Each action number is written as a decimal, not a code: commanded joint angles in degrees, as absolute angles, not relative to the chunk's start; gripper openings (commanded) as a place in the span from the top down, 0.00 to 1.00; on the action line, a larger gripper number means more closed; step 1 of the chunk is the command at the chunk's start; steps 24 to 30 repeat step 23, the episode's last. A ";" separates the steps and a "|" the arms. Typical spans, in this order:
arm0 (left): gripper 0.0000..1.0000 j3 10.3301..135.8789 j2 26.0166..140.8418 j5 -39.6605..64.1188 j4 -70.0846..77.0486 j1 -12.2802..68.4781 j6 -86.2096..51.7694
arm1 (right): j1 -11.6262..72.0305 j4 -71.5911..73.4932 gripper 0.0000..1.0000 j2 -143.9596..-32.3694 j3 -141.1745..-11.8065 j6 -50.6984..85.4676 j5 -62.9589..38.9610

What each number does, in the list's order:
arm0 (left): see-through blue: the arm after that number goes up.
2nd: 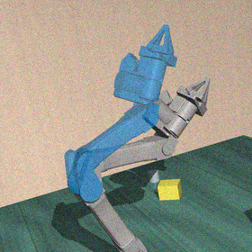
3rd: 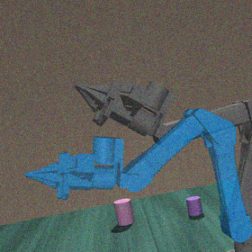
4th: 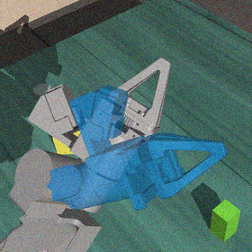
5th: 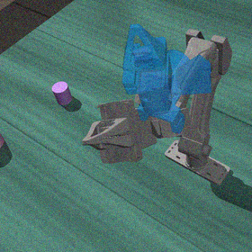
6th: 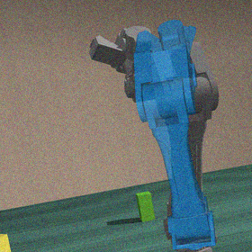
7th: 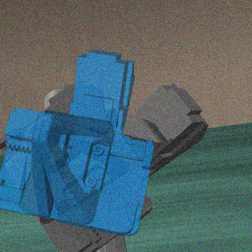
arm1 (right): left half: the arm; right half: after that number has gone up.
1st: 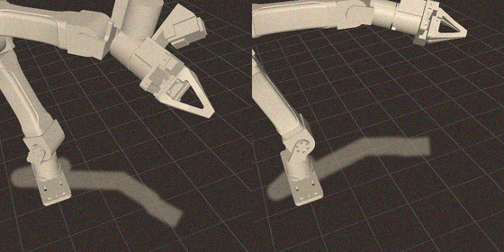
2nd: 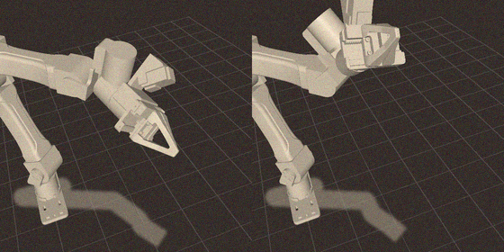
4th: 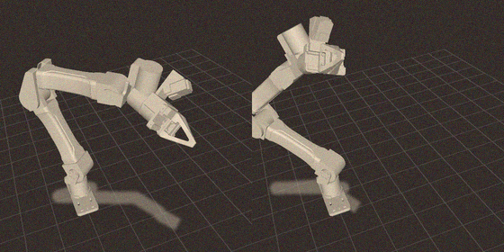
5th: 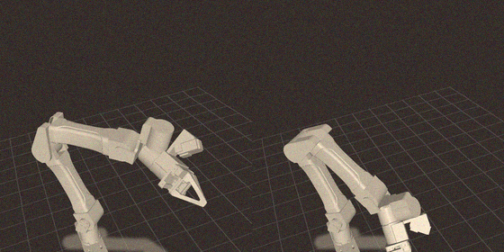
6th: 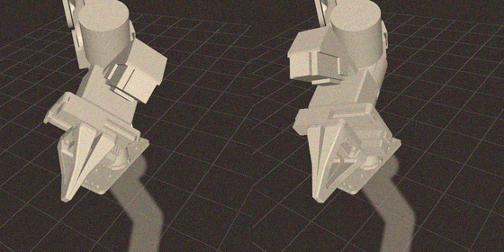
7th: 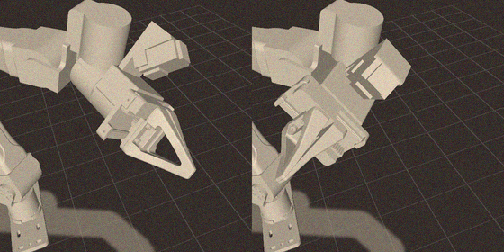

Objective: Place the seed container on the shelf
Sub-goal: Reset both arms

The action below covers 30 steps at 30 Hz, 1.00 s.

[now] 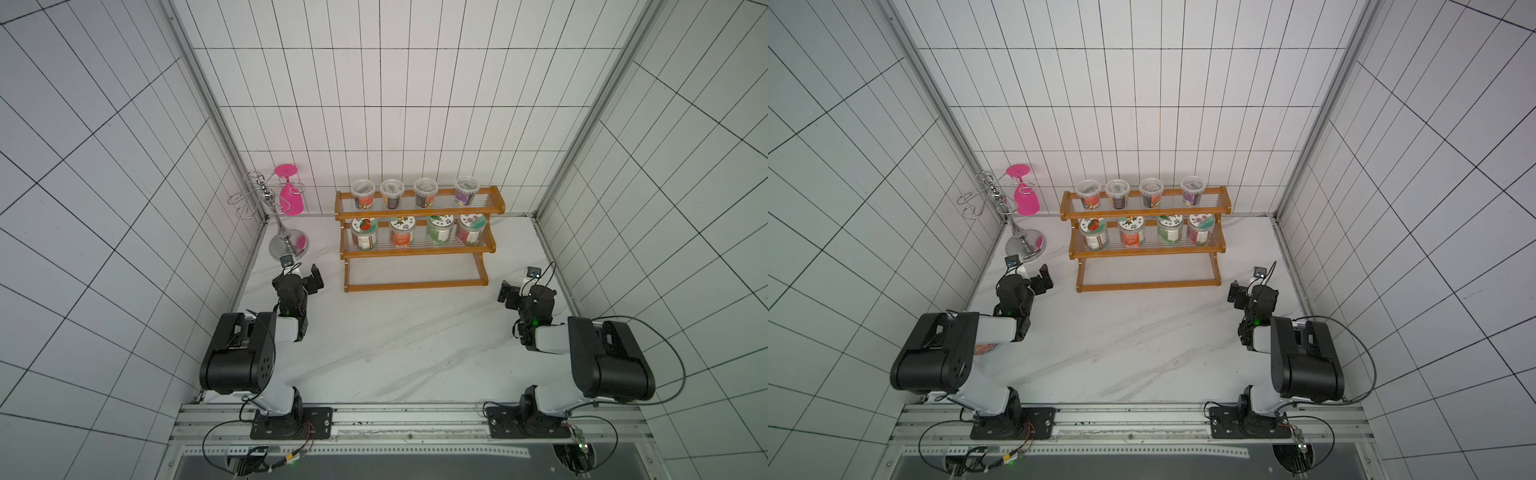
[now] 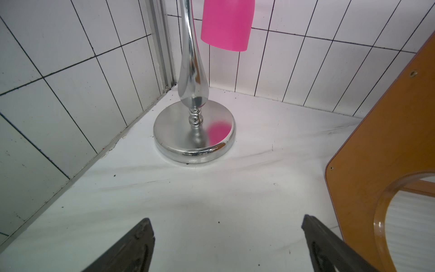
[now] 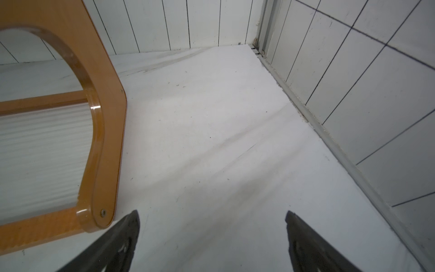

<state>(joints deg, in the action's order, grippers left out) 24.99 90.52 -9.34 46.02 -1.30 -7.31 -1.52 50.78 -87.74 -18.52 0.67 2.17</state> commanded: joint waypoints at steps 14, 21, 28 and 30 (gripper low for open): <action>0.01 25.81 89.39 -7.83 43.77 -1.39 -6.24 | -1.57 47.11 0.01 -88.15 -24.39 1.85 2.50; 0.01 25.79 89.39 -7.83 43.77 -1.39 -6.25 | -1.40 46.67 0.01 -88.30 -24.70 1.76 2.64; 0.01 25.83 89.44 -7.87 43.77 -1.34 -6.24 | -1.40 46.68 0.01 -88.22 -24.61 1.75 2.64; 0.01 25.83 89.44 -7.87 43.77 -1.34 -6.24 | -1.40 46.68 0.01 -88.22 -24.61 1.75 2.64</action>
